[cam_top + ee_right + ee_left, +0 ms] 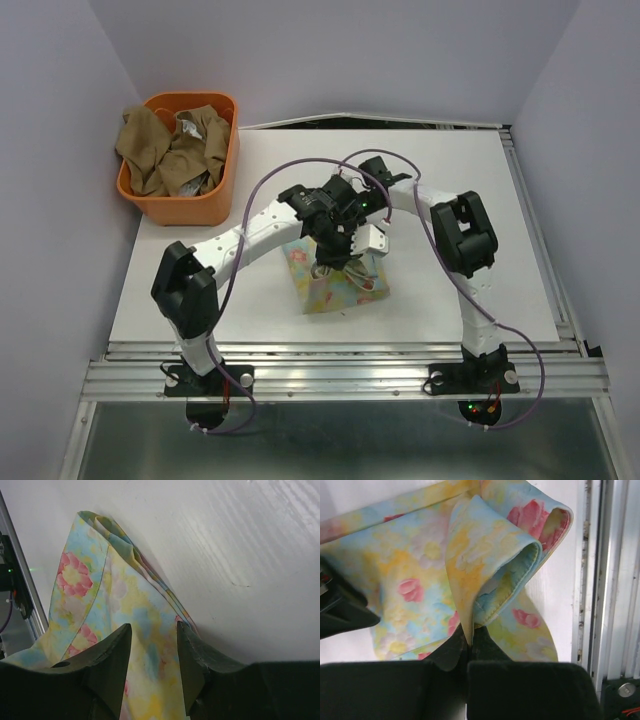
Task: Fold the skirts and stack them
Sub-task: Fold the skirt, then neatly place the folded skirt to the corner, then grab the skirt from the pile
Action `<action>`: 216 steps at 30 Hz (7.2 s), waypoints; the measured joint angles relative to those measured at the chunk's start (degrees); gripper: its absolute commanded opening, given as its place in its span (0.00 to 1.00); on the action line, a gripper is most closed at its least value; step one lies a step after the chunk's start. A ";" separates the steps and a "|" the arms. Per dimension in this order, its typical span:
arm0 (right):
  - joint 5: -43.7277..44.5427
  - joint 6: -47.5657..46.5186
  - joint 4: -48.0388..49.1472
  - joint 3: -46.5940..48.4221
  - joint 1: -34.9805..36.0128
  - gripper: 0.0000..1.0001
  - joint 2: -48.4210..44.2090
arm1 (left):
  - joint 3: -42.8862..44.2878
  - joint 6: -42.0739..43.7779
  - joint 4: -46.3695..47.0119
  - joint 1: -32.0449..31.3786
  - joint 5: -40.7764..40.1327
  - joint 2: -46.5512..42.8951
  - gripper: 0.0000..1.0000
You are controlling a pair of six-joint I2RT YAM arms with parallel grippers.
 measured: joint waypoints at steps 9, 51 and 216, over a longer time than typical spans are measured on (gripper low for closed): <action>-3.34 -0.98 0.11 -5.03 0.00 0.45 -2.40 | 4.72 1.97 2.60 4.28 -4.63 6.47 0.03; 3.87 6.73 -5.90 8.46 -1.38 0.72 -1.20 | -15.72 -24.63 24.74 8.20 -4.15 -15.93 0.54; 26.29 0.98 -13.62 -16.11 -29.44 1.00 -41.90 | 33.24 -55.54 41.38 59.47 -12.66 32.87 0.40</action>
